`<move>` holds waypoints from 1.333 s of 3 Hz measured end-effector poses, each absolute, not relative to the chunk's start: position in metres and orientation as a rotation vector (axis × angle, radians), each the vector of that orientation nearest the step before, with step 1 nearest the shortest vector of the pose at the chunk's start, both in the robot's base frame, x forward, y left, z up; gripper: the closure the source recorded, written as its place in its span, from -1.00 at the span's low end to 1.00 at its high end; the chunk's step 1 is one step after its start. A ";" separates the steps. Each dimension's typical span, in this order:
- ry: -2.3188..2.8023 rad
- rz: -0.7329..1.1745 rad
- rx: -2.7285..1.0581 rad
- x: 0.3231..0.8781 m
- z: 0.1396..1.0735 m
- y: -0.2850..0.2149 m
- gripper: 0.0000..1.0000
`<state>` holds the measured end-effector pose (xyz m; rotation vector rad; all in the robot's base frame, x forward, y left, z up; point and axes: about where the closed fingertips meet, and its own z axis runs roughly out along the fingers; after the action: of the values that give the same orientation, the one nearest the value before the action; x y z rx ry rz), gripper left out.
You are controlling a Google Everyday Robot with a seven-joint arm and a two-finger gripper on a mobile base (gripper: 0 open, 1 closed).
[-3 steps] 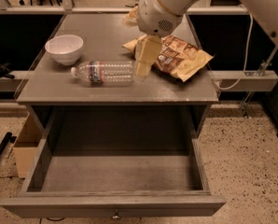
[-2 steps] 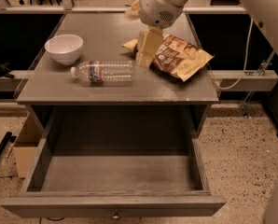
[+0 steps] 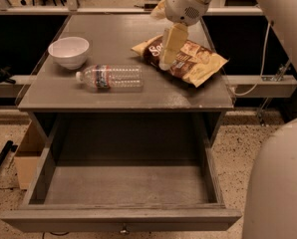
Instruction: Place water bottle into top drawer
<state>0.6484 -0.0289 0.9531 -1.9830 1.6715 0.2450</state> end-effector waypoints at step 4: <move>1.587 0.406 -2.060 0.648 0.898 0.066 -1.00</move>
Offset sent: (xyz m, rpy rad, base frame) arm -0.0029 0.0761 -0.0450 0.0360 0.0745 0.0973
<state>0.6480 0.0663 0.8978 -2.0599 1.5873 0.4055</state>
